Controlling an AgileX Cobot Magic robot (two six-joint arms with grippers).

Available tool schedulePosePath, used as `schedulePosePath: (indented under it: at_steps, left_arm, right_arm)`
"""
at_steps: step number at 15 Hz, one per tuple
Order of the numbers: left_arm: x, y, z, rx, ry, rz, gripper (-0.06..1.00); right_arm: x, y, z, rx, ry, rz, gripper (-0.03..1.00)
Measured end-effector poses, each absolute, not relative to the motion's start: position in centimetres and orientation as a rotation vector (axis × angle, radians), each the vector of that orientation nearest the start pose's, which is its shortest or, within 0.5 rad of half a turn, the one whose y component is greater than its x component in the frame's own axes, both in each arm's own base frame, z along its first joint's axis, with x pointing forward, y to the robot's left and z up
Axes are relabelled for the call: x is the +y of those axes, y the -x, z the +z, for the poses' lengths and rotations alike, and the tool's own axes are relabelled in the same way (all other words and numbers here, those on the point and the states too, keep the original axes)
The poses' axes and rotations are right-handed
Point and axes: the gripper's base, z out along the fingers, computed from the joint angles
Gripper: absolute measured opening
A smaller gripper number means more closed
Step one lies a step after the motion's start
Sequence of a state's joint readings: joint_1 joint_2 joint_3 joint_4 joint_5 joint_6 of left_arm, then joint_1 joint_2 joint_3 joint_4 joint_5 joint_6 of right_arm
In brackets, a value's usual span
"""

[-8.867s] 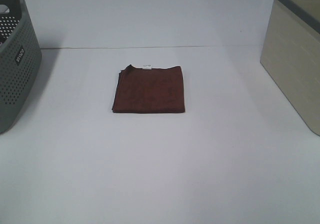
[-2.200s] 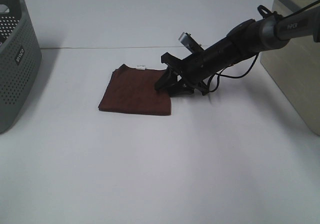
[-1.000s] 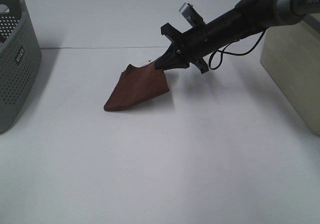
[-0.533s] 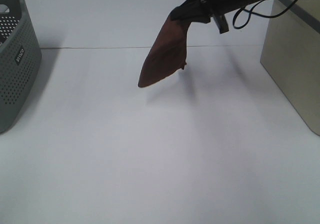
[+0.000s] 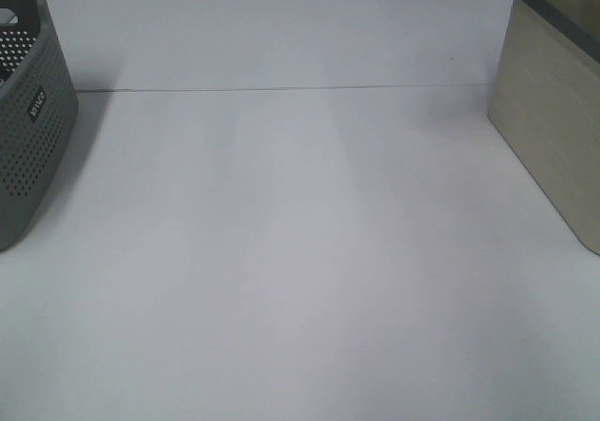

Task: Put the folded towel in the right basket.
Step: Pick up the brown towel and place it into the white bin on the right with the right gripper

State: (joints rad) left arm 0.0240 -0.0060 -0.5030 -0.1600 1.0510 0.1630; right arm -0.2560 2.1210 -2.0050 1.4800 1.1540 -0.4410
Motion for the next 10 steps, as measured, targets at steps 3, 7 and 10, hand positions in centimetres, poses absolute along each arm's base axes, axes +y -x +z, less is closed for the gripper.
schedulePosePath:
  at_steps: [3, 7, 10]
  left_arm:
    - [-1.3, 0.6, 28.0, 2.011, -0.147, -0.072, 0.00]
    - [-1.3, 0.6, 28.0, 2.011, -0.147, -0.072, 0.00]
    - [-1.3, 0.6, 28.0, 2.011, -0.147, -0.072, 0.00]
  right_arm:
    - [-10.0, -46.5, 35.8, 1.777, -0.347, 1.449, 0.02]
    - [-16.6, -43.7, 37.2, 1.720, -0.510, 1.336, 0.02]
    - [-18.7, -40.4, 36.8, 1.724, -0.632, 1.258, 0.02]
